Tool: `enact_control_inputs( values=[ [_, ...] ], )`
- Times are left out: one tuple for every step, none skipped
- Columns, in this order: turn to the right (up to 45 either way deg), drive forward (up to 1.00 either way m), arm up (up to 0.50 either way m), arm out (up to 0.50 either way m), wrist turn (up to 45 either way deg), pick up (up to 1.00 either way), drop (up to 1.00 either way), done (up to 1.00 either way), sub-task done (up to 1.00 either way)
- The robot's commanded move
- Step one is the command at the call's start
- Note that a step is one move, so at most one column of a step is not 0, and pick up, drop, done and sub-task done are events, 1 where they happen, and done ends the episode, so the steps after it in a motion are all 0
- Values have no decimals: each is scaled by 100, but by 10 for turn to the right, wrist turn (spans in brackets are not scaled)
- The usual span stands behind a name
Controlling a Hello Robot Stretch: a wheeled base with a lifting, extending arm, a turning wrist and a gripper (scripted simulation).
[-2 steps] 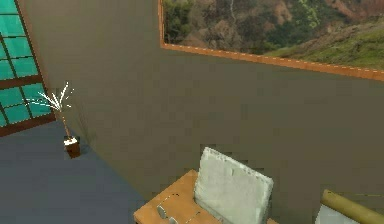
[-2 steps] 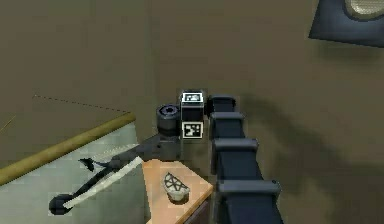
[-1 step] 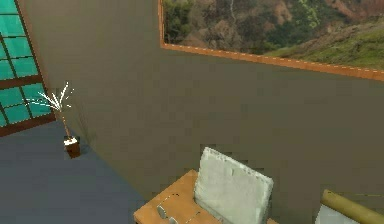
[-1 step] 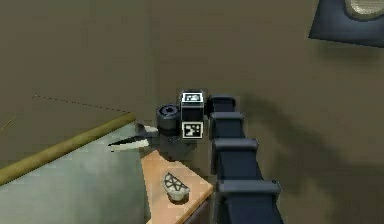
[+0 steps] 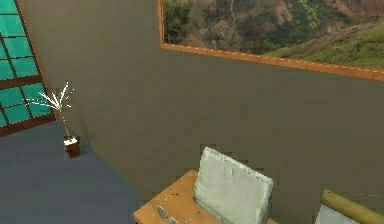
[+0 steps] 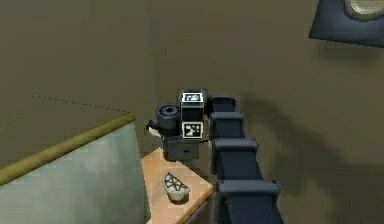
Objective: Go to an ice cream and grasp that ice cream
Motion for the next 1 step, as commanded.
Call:
enact_control_inputs(
  values=[
    [0, 0, -30, 0, 0, 0, 0, 0, 0]
  ],
)
